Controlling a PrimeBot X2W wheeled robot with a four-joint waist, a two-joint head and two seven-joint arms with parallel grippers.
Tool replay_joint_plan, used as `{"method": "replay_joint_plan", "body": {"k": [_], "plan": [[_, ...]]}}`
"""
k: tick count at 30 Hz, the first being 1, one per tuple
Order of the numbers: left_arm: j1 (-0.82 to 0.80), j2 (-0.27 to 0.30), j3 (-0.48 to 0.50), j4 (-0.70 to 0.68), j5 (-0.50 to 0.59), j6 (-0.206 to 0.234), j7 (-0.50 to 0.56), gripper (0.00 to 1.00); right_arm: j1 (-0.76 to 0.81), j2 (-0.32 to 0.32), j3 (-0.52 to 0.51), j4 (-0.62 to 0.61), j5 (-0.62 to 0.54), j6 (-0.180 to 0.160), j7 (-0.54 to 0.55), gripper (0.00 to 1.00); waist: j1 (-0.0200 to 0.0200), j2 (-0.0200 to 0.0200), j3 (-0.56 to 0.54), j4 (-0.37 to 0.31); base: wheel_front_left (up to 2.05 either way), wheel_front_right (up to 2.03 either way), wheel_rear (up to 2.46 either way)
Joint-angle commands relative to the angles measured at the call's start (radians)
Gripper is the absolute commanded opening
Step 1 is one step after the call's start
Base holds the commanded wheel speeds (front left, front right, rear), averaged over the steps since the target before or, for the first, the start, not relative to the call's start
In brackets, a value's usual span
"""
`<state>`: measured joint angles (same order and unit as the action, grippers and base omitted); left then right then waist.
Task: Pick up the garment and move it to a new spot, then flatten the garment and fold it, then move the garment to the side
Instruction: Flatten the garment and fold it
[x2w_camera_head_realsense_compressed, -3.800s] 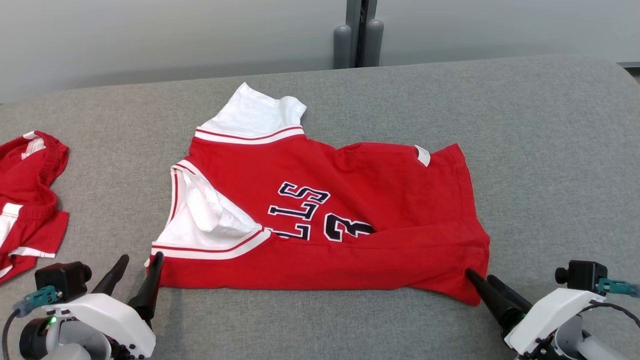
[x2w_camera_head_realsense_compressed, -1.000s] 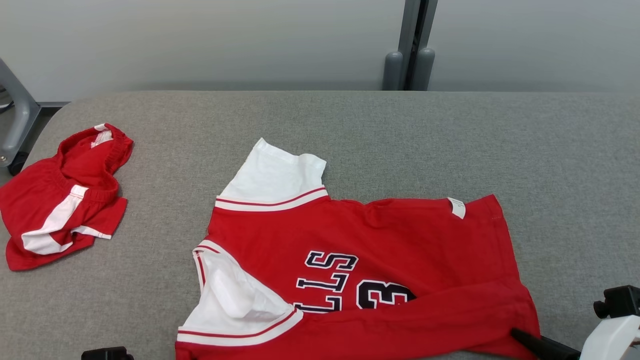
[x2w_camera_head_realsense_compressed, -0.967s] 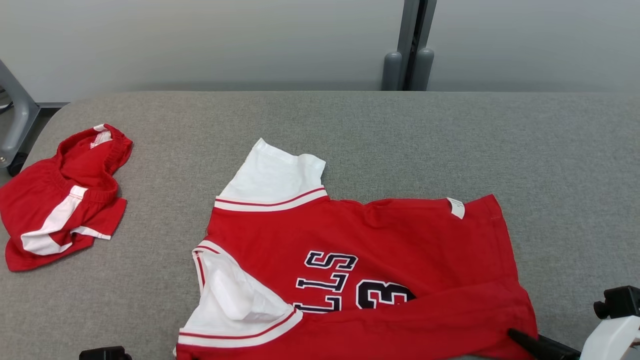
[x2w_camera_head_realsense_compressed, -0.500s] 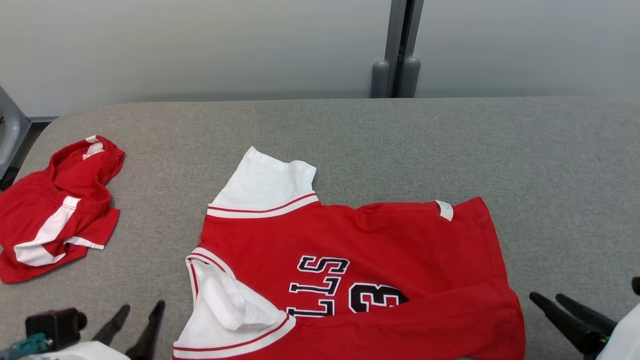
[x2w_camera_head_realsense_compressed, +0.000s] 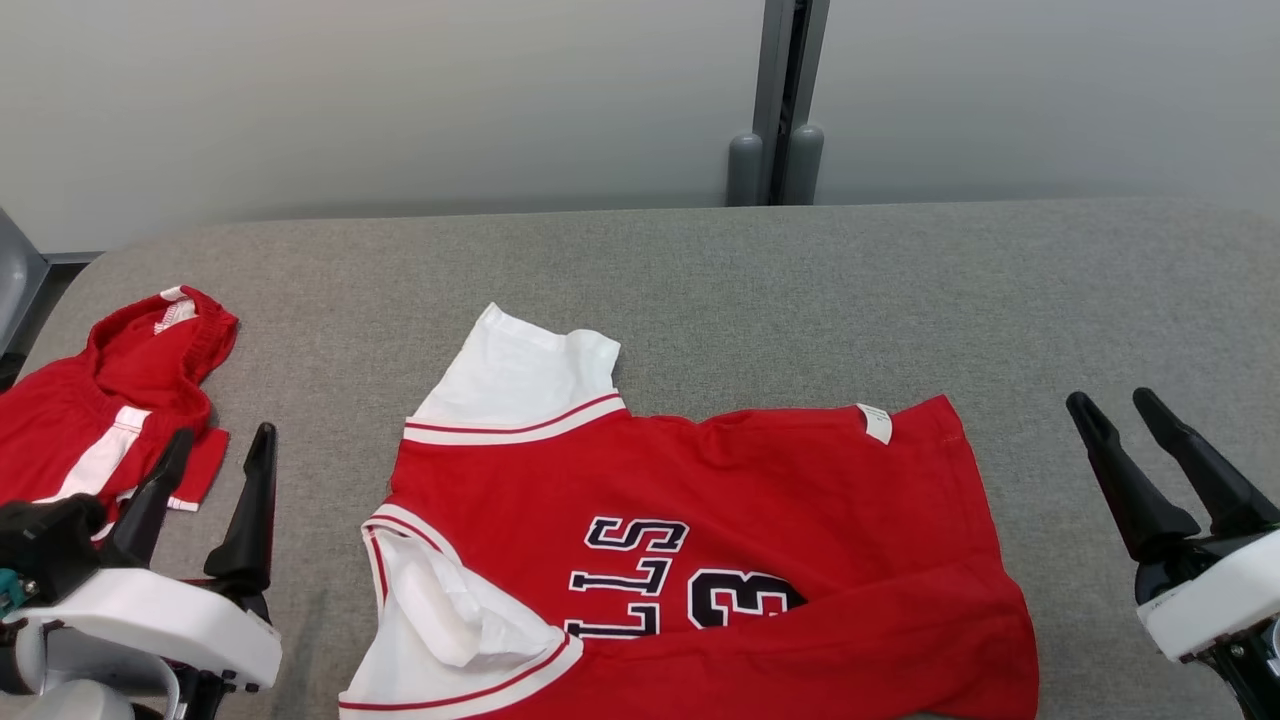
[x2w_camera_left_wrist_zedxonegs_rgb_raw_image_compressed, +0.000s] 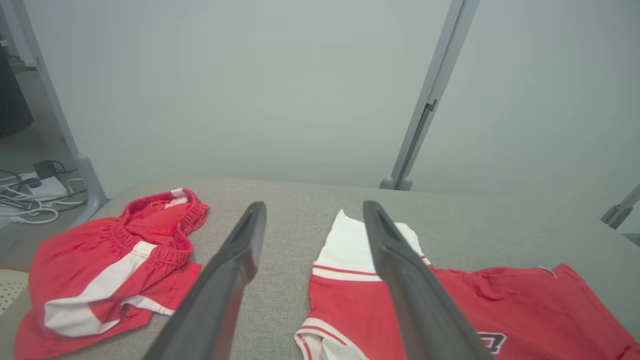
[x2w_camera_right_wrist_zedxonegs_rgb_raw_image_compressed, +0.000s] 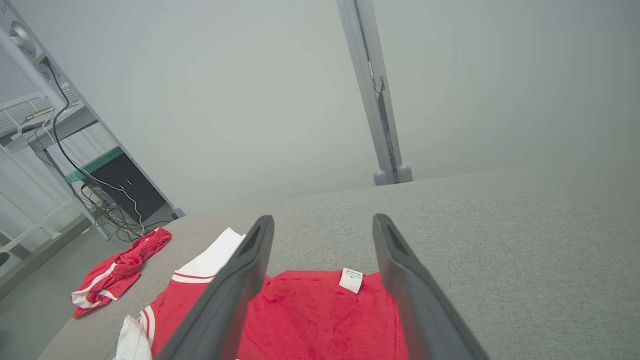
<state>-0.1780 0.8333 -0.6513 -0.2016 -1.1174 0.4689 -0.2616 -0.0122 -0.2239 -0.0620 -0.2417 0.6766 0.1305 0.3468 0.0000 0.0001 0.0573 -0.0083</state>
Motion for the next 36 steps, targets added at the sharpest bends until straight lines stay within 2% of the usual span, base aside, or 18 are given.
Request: {"method": "replay_joint_plan", "body": {"k": [1, 8, 13, 17, 23, 30, 36], "plan": [[-0.020, -0.014, 0.014, 0.011, 0.020, -0.006, -0.004, 1.00, -0.015, 0.003, -0.004, 0.014, -0.031, 0.001, -0.028, 1.00, 0.0000, -0.0001, 0.007, -0.002, 0.00, 0.00, 0.00], [-0.060, -0.110, 0.046, 0.078, 0.107, -0.052, -0.005, 1.00, -0.087, 0.068, -0.009, 0.098, -0.125, 0.001, -0.224, 1.00, 0.0000, -0.0001, 0.038, -0.012, 0.00, 0.00, 0.00], [-0.086, -0.143, 0.060, 0.122, 0.160, -0.076, -0.004, 1.00, -0.129, 0.062, 0.002, 0.182, -0.173, 0.001, -0.306, 1.00, 0.0000, -0.0001, 0.063, -0.021, 0.00, 0.00, 0.00], [-0.095, -0.185, 0.122, 0.160, 0.223, -0.104, -0.003, 1.00, -0.154, 0.072, 0.004, 0.255, -0.222, 0.001, -0.395, 1.00, 0.0000, -0.0001, 0.075, -0.028, 0.00, 0.00, 0.00], [-0.045, -0.282, 0.241, 0.221, 0.324, -0.170, -0.003, 1.00, -0.164, 0.101, 0.019, 0.358, -0.254, 0.001, -0.517, 1.00, 0.0000, -0.0001, 0.084, -0.029, 0.00, 0.00, 0.00], [-0.032, -0.356, 0.296, 0.309, 0.388, -0.270, -0.003, 1.00, -0.202, 0.089, 0.059, 0.460, -0.275, 0.001, -0.563, 1.00, 0.0000, -0.0001, 0.093, -0.032, 0.00, 0.00, 0.00], [-0.125, -0.360, 0.260, 0.409, 0.398, -0.335, 0.030, 1.00, -0.288, 0.061, 0.107, 0.553, -0.270, 0.001, -0.541, 1.00, 0.0000, -0.0001, 0.128, -0.043, 0.00, 0.00, 0.00]]}}
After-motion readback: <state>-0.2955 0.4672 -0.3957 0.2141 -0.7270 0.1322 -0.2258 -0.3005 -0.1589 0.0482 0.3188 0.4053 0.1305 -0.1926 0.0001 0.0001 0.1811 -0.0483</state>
